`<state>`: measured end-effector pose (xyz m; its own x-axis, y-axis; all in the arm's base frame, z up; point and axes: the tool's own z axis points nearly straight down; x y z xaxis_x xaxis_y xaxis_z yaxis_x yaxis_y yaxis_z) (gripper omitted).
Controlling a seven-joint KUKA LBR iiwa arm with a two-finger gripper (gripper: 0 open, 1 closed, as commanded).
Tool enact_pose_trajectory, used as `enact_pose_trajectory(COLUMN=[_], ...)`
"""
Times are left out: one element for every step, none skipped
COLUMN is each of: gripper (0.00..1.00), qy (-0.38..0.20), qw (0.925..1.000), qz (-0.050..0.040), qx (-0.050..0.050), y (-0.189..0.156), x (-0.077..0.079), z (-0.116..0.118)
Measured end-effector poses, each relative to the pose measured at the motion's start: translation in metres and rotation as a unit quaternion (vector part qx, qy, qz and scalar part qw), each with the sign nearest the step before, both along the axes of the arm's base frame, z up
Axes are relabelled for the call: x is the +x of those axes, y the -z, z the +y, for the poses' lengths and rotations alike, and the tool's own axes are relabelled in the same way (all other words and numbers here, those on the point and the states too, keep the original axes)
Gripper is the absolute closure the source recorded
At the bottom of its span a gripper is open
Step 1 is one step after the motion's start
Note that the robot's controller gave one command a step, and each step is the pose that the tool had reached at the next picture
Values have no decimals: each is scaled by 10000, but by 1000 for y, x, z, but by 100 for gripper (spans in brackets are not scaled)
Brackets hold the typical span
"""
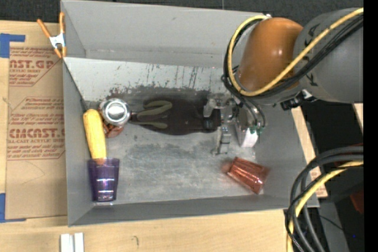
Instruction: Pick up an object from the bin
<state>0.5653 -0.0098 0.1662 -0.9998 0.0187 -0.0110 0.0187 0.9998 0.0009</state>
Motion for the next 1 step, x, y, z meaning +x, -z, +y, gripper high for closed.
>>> enact_pose_trajectory(gripper=[0], qy=[-144], qw=[9999], qz=[32], qx=[-5], y=[43], x=[26], z=[-6])
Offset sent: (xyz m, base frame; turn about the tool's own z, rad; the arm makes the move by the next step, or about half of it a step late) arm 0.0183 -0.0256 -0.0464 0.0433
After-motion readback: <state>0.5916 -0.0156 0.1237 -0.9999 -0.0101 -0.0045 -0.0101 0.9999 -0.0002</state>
